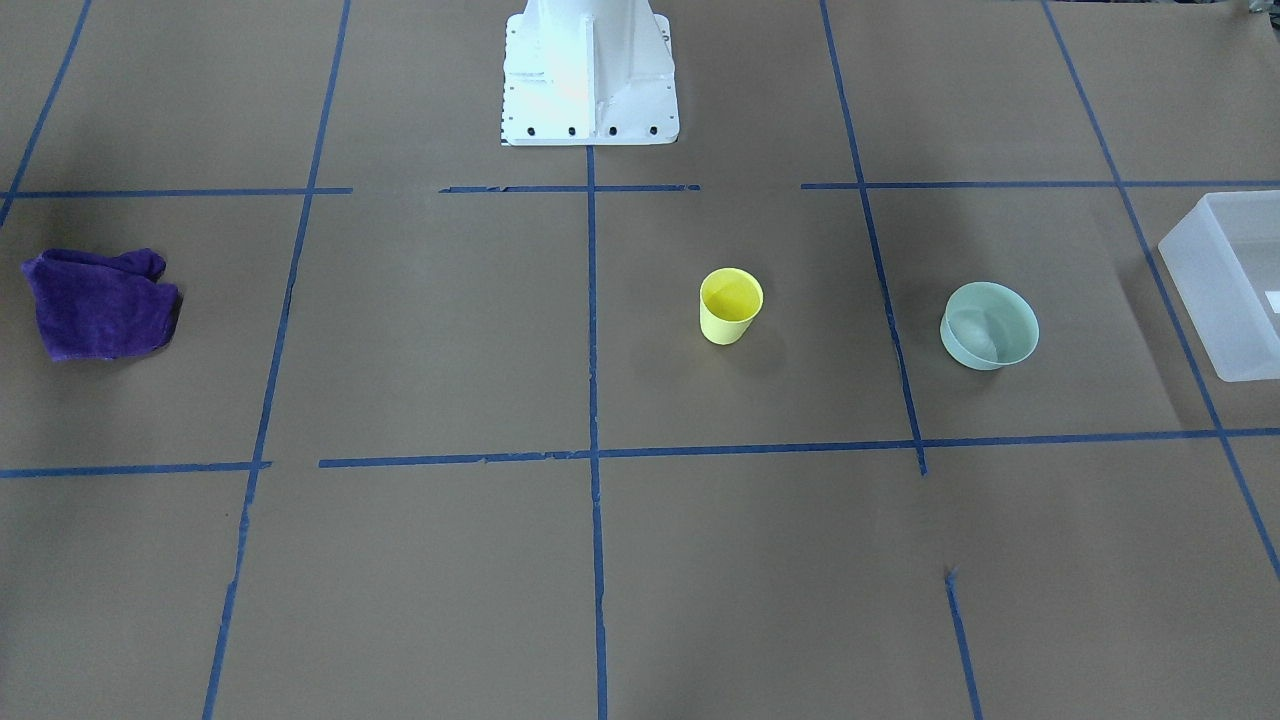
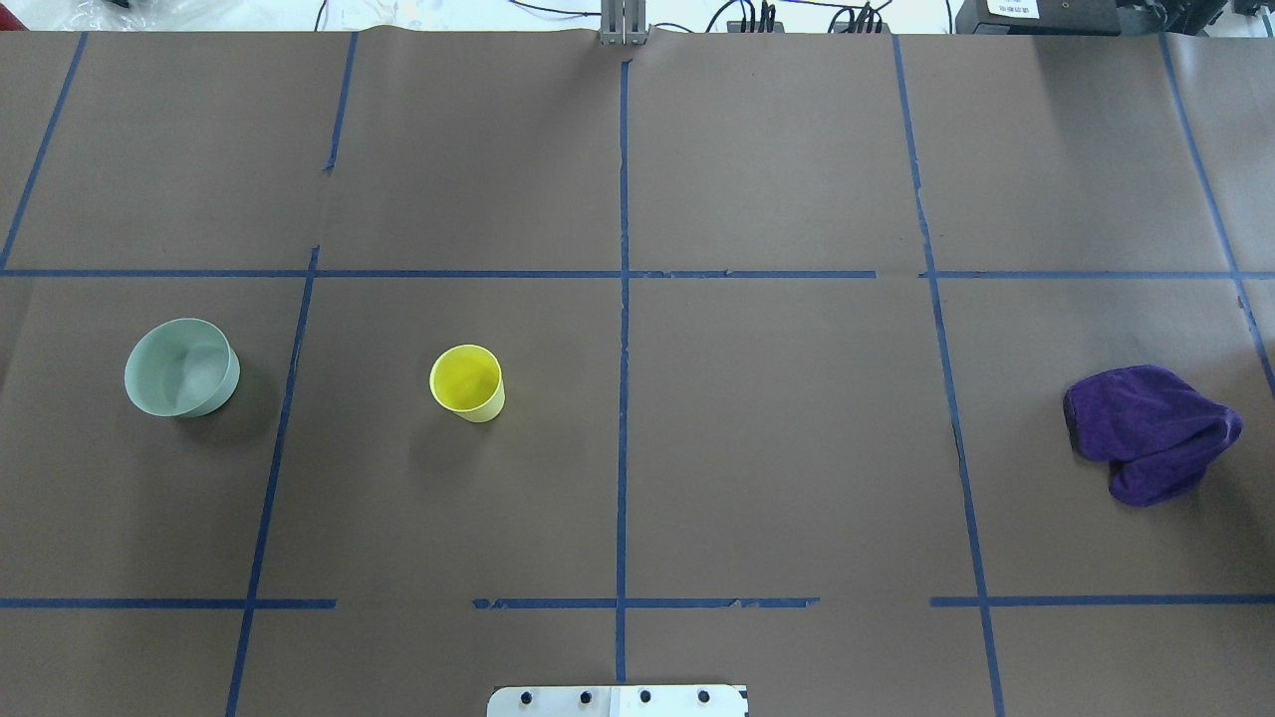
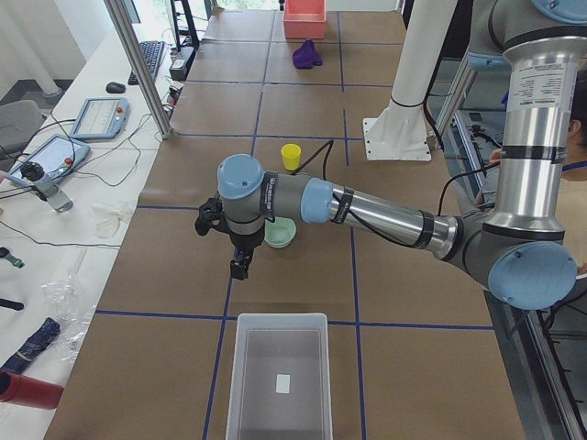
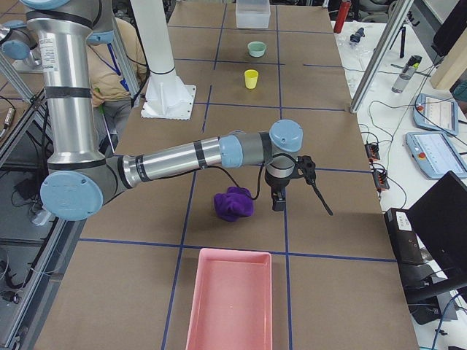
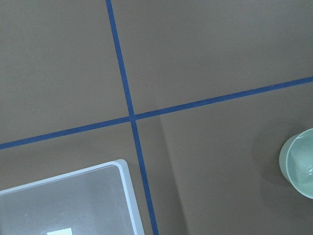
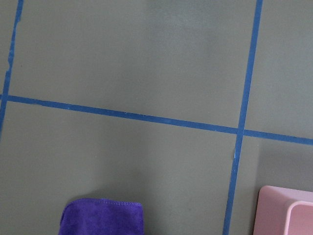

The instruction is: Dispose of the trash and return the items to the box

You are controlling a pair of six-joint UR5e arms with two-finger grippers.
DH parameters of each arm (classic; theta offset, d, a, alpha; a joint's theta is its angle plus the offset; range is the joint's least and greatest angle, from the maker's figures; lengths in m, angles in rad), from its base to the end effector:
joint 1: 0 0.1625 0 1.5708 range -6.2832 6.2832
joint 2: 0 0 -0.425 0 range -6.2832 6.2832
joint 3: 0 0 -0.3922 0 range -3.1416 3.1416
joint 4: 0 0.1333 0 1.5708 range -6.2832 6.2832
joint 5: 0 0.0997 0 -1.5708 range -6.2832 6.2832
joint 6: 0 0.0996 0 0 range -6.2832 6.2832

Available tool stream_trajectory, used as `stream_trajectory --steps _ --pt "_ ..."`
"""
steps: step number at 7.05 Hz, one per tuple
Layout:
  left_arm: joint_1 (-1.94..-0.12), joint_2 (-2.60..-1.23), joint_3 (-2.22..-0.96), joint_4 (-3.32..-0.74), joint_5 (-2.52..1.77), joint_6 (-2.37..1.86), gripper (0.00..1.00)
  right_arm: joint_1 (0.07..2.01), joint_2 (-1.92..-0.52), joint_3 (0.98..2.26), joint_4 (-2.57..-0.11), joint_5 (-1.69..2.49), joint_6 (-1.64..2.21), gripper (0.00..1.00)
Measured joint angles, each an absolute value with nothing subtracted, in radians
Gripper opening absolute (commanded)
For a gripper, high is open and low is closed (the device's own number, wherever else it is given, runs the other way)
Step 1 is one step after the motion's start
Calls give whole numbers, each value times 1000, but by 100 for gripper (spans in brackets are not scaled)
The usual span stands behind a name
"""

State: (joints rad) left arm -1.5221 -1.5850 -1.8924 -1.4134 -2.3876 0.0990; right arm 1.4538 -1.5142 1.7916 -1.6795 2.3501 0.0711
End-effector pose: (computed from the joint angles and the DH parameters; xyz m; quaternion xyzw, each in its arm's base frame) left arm -0.0369 -0.4889 0.5076 0.0917 0.3934 0.1027 0.9090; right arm 0.0032 -0.5153 0.5325 0.0420 -0.3842 -0.0531 0.9208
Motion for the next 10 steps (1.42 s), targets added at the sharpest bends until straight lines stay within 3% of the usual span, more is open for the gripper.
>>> stream_trajectory --steps 3,5,7,10 --pt "-1289 -1654 -2053 -1479 -2388 -331 100 1453 -1513 1797 -1680 2351 78 100" --pt "-1044 -1814 -2071 -1530 -2303 -787 100 1449 -1512 1795 -1679 2350 77 100" --pt "-862 -1922 -1992 -1601 -2196 -998 100 1441 -1511 1794 -1679 2349 76 100" --pt "-725 -1957 -1859 -1798 -2098 -1234 100 1436 -1514 1793 -1680 2351 76 100"
